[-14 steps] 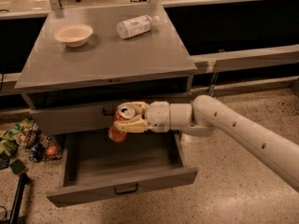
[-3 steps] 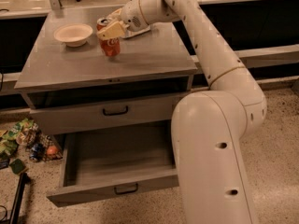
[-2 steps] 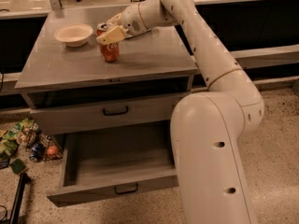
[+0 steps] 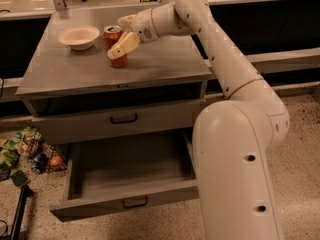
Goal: Pick coke can from middle drawer and place on counter
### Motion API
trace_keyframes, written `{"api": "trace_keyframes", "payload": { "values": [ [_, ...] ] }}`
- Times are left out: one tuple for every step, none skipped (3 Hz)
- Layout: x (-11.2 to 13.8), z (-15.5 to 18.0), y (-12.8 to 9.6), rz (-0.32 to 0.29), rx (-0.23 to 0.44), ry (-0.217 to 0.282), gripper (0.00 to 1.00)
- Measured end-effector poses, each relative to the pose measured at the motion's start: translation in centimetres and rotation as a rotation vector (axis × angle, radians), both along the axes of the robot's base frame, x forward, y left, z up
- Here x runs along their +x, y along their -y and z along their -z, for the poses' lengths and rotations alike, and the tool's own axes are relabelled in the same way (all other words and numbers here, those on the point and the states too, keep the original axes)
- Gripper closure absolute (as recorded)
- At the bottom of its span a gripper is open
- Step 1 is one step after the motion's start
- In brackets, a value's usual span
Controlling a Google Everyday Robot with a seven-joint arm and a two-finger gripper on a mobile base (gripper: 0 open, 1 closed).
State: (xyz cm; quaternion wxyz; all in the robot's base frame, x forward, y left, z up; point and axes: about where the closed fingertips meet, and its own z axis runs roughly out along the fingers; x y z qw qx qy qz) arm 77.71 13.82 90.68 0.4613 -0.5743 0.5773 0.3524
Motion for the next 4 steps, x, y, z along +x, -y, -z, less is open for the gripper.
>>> {"api": "trace_keyframes", "payload": {
  "values": [
    [0.4,-1.7,0.0,0.015,0.146,0.033,0.00],
    [-0.3,-4.4,0.5,0.031,0.262,0.082,0.00],
    [-2.8,-6.5,1.8,0.053,0.337,0.116,0.00],
    [-3.6,-5.4,1.3,0.042,0.335,0.094,0.00]
  ]
}}
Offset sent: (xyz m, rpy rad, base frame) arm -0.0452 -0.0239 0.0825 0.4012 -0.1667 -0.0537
